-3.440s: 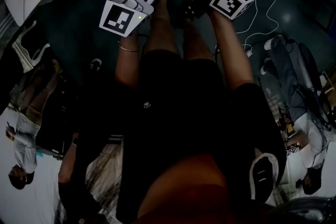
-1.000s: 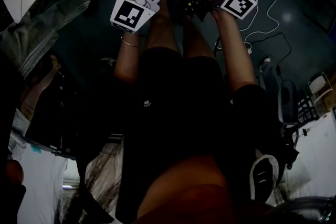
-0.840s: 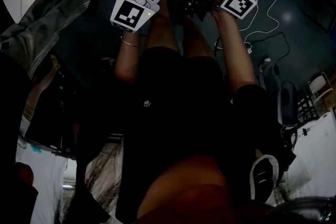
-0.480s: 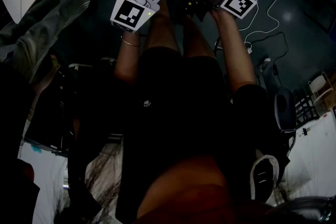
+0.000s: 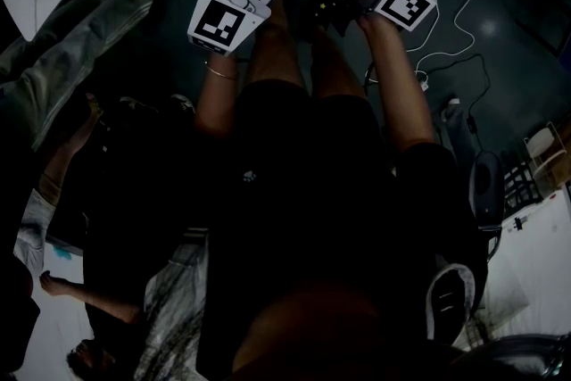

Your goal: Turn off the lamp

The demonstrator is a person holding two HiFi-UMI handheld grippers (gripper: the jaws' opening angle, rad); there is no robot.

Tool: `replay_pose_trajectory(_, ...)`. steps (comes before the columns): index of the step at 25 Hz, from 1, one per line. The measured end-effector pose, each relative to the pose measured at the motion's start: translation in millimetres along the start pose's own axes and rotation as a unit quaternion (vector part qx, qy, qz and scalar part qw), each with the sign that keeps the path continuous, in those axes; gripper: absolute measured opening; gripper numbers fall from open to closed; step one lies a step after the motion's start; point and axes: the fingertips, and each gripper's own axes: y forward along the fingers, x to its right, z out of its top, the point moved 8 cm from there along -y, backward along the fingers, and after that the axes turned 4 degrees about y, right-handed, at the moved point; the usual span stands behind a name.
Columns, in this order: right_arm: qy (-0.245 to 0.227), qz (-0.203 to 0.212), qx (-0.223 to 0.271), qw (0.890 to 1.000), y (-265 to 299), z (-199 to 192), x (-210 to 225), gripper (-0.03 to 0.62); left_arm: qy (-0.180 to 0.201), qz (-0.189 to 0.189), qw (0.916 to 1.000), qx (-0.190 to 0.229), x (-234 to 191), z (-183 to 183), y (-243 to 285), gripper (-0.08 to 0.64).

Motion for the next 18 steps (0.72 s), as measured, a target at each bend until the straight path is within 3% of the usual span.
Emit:
replay_pose_trajectory(6, -0.011, -0.003, -0.005, 1.0, 1.0, -0.6, -0.6, 0.064, -0.001, 0.005, 1.0, -0.003, -0.2, -4.0, -0.1, 0.023)
replay_pose_trajectory(13, -0.05, -0.044, -0.014, 0.998, -3.9, -5.7, -1.4, 0.064, -0.006, 0.023, 0.9995, -0.018, 4.7, -13.8, -1.6, 0.023)
replay_pose_trajectory(18, -0.103, -0.085, -0.023, 0.991, -7.7, -2.6, 2.3, 0.063, -0.035, 0.043, 0.9983, 0.017, -1.0, -10.5, -14.1, 0.023)
